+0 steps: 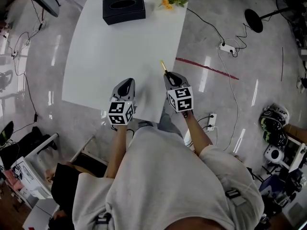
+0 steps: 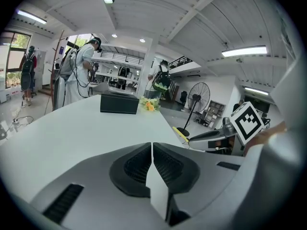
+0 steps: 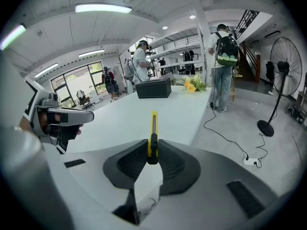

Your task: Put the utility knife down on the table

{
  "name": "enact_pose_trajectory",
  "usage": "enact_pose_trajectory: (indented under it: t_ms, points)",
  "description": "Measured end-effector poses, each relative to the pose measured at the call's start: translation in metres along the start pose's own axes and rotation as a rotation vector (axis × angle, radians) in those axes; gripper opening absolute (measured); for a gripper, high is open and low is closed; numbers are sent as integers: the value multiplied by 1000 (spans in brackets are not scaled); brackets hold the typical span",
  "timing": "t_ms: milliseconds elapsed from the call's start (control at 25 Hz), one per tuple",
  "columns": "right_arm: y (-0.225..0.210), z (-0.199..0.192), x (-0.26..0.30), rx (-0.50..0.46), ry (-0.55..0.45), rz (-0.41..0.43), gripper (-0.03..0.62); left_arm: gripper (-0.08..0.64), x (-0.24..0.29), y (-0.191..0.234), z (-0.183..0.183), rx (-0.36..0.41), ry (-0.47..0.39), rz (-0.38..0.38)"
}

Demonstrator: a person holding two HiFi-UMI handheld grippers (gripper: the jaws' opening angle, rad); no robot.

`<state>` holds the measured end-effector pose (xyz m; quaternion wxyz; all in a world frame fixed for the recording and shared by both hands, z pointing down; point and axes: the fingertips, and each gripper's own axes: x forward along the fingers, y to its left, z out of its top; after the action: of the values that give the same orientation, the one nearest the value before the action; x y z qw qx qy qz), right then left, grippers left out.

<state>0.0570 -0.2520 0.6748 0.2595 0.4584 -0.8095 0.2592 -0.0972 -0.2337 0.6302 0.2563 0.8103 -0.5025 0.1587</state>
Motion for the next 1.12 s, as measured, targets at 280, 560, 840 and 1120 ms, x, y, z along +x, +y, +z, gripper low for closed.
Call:
enact_pose_trajectory:
  t_ms: [280, 560, 840, 1120]
  points:
    - [-6, 22, 30, -62, 23, 5, 83, 29, -7, 7, -2, -10, -3, 17]
    - [-15, 33, 59, -88, 74, -4, 83, 29, -12, 11, -4, -14, -2, 24]
    - [-24, 29, 82, -105, 159, -18, 83, 29, -11, 13, -6, -17, 2, 25]
    - [-33, 18, 94, -113, 242, -53, 83, 29, -12, 15, -6, -23, 2, 30]
